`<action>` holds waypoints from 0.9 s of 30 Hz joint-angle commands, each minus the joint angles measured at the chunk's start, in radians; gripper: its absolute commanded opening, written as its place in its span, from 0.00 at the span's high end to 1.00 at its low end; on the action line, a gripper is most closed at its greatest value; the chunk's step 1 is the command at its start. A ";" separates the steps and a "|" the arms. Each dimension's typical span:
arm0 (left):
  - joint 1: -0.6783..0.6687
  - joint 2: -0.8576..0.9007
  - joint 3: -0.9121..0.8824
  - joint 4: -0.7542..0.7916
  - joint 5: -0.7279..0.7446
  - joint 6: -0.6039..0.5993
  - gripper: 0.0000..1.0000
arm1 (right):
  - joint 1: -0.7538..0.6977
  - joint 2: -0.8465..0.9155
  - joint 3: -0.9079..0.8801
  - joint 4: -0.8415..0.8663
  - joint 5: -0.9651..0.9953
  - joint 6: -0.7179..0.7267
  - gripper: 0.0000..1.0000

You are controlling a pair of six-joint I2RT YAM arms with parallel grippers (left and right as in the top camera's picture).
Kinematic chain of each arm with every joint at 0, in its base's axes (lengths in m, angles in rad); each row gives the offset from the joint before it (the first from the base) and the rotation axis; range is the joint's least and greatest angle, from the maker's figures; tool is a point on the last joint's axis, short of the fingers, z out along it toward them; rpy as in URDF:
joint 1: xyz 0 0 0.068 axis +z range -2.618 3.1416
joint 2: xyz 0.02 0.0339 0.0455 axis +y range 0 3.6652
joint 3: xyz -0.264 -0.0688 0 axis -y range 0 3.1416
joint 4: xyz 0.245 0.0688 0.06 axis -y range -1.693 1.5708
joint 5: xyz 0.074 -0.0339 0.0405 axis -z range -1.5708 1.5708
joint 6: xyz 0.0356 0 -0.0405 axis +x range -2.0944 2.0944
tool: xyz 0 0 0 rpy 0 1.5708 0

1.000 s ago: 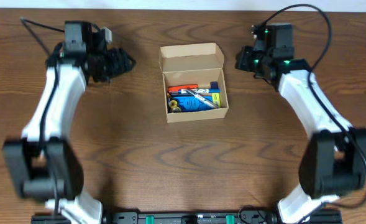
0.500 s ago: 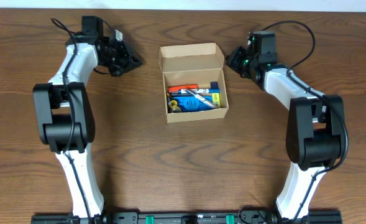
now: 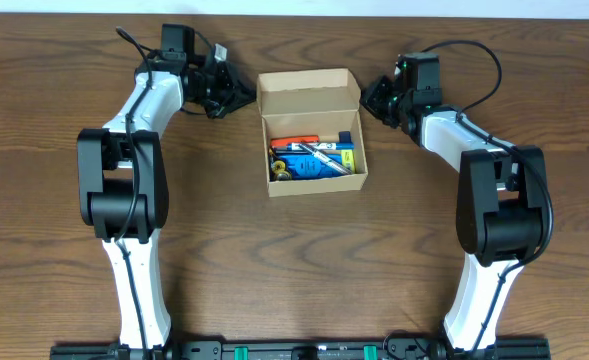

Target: Pack container

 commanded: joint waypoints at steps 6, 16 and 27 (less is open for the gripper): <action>-0.006 0.013 0.024 0.038 0.101 -0.026 0.94 | -0.006 0.012 -0.004 0.035 -0.144 0.013 0.98; -0.005 0.009 0.050 0.028 0.156 0.015 0.94 | -0.023 0.012 -0.004 0.084 -0.273 -0.015 0.98; -0.005 0.005 0.118 0.019 0.240 0.066 0.94 | -0.064 0.012 -0.004 0.148 -0.449 -0.044 0.99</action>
